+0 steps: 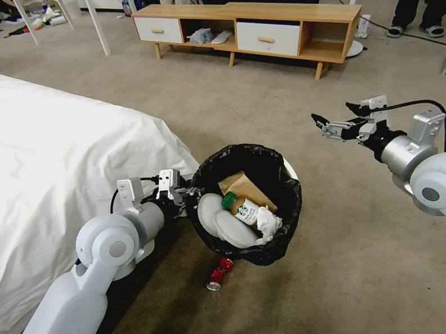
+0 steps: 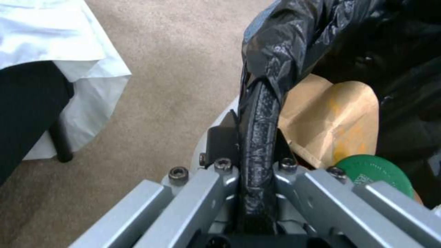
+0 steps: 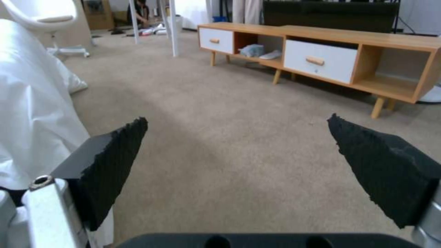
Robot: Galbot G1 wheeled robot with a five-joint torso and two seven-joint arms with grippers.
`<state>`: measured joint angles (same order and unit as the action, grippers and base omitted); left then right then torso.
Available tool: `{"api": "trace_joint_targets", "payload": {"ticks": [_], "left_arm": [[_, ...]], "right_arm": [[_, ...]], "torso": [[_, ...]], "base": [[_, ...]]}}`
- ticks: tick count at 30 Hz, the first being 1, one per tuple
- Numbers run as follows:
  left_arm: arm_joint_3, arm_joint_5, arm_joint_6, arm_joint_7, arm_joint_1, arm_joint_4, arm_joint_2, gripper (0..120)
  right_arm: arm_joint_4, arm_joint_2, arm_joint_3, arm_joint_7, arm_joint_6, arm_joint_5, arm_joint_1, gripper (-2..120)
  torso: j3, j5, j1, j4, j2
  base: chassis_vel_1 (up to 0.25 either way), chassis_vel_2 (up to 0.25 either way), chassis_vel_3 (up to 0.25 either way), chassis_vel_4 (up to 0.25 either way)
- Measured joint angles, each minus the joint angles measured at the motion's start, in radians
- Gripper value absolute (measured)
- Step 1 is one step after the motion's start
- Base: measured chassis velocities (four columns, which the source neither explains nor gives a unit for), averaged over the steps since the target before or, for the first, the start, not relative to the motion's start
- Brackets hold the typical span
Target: Pick up the trash bin and place the garbage on the floor into it.
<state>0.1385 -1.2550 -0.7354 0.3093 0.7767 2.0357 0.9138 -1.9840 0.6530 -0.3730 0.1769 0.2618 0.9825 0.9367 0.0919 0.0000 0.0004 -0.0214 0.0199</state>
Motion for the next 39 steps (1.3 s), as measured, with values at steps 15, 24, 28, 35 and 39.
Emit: {"api": "trace_joint_targets", "payload": {"ticks": [15,24,28,35,39], "left_arm": [[0.000,0.013,0.000,-0.012,-0.002,-0.006,0.003,2],[0.001,0.012,0.000,-0.012,0.000,-0.007,0.003,2],[0.001,0.008,0.000,-0.010,0.001,-0.006,0.003,2],[0.003,0.008,0.000,-0.010,0.000,-0.006,0.004,2],[0.004,0.008,0.000,-0.010,0.001,-0.006,0.004,2]], "right_arm": [[0.007,0.001,-0.001,-0.009,-0.007,-0.002,0.000,100],[0.013,0.006,0.002,-0.013,-0.010,-0.005,-0.001,100],[0.013,0.008,0.003,-0.013,-0.011,-0.006,-0.001,100],[0.013,0.007,0.002,-0.014,-0.012,-0.006,-0.001,100],[0.012,0.007,0.002,-0.014,-0.012,-0.006,-0.001,100]], "torso": [[0.000,0.0000,0.000,-0.0001,0.000],[0.000,0.0000,0.000,-0.0001,0.000],[0.000,0.0000,0.000,-0.0001,0.000],[0.000,0.0000,0.000,-0.0002,0.000],[0.000,0.0000,0.000,-0.0001,0.000]], "base": [[0.000,0.000,0.000,0.000],[0.000,0.000,0.000,0.000],[0.000,0.000,0.000,0.000],[0.000,0.000,0.000,0.000],[0.026,0.024,0.035,0.024]]}}
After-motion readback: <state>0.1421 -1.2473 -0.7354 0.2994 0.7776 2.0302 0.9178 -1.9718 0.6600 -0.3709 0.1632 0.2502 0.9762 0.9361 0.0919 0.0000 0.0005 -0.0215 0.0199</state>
